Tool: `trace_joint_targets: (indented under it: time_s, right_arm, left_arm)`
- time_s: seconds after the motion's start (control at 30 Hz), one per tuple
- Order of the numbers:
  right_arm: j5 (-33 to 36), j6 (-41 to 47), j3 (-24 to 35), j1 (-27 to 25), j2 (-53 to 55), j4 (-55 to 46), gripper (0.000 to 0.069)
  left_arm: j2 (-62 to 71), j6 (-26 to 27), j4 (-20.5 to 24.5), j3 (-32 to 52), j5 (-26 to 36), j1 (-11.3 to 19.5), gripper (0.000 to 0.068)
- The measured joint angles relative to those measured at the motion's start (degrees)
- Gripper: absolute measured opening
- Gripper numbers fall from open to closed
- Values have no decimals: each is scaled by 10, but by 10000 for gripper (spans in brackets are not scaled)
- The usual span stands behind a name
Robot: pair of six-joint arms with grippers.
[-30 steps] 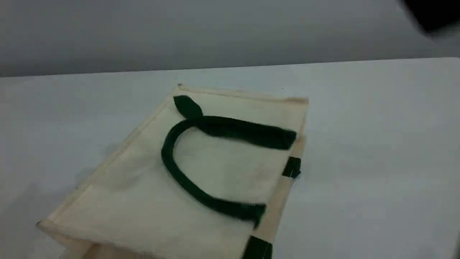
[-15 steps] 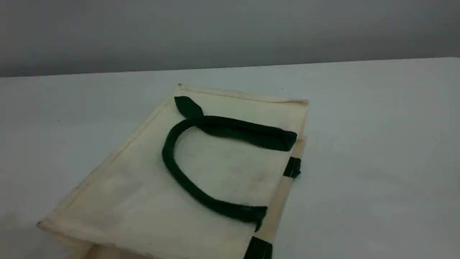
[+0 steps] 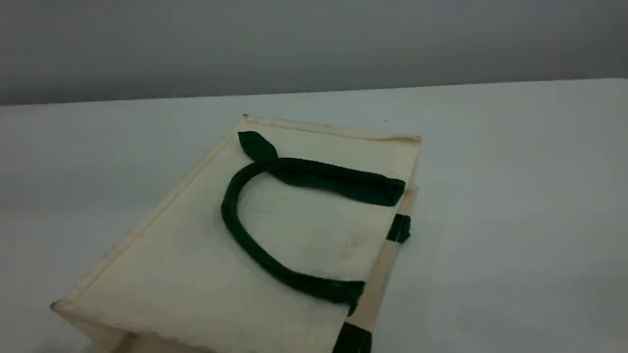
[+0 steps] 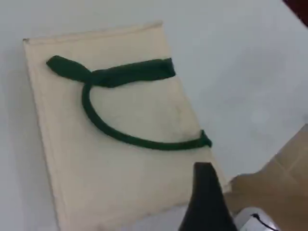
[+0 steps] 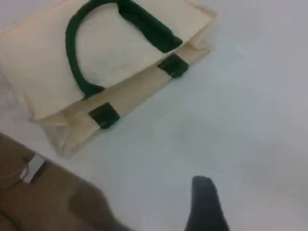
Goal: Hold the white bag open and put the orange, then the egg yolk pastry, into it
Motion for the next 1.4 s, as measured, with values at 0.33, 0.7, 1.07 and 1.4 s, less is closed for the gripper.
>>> trace_joint_targets:
  time_s: [0.33,0.7,1.07,1.4]
  right_arm:
    - [-7,0,1,0,-9,-1,418]
    - [-7,-1,1,0,-9,-1,407]
    - [-6,-3,1,-189,-22,5,408]
    - [-6,-3,1,-407,-53,4,408]
  left_arm:
    - [-272,-80,73,169,-11,1,402]
    - [-470,-258,295,280,-84,1,375]
    - [-469,-258,341,323,-58,1,375]
    - [-468,-258,341,323,-58,1,375]
